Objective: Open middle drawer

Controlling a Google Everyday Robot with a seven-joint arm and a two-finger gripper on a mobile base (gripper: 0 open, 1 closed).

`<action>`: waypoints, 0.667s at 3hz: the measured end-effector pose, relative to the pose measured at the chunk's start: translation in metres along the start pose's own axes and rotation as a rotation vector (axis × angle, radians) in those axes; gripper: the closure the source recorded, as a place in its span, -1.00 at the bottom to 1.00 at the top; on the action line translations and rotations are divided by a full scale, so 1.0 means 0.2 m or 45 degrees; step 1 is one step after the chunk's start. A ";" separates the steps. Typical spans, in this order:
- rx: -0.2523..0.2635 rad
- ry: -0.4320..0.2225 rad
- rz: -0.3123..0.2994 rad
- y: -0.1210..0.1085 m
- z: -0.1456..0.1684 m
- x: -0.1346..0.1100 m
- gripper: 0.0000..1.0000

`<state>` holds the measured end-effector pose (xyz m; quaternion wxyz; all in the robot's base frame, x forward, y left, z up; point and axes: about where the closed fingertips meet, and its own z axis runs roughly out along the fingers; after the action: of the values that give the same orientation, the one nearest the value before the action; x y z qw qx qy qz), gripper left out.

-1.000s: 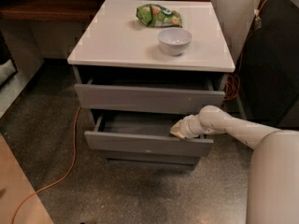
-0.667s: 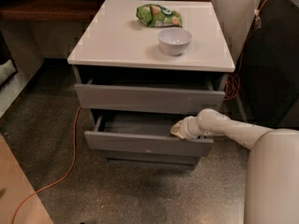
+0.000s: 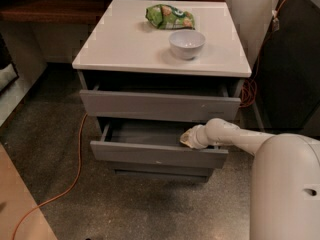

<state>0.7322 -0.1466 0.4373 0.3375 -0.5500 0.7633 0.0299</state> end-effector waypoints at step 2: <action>-0.060 0.046 -0.001 0.08 0.06 0.03 1.00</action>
Offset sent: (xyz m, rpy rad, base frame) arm -0.0212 0.0093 -0.0248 -0.0333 0.0931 0.0256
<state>0.7228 -0.1404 0.4199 0.3108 -0.5586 0.7681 0.0379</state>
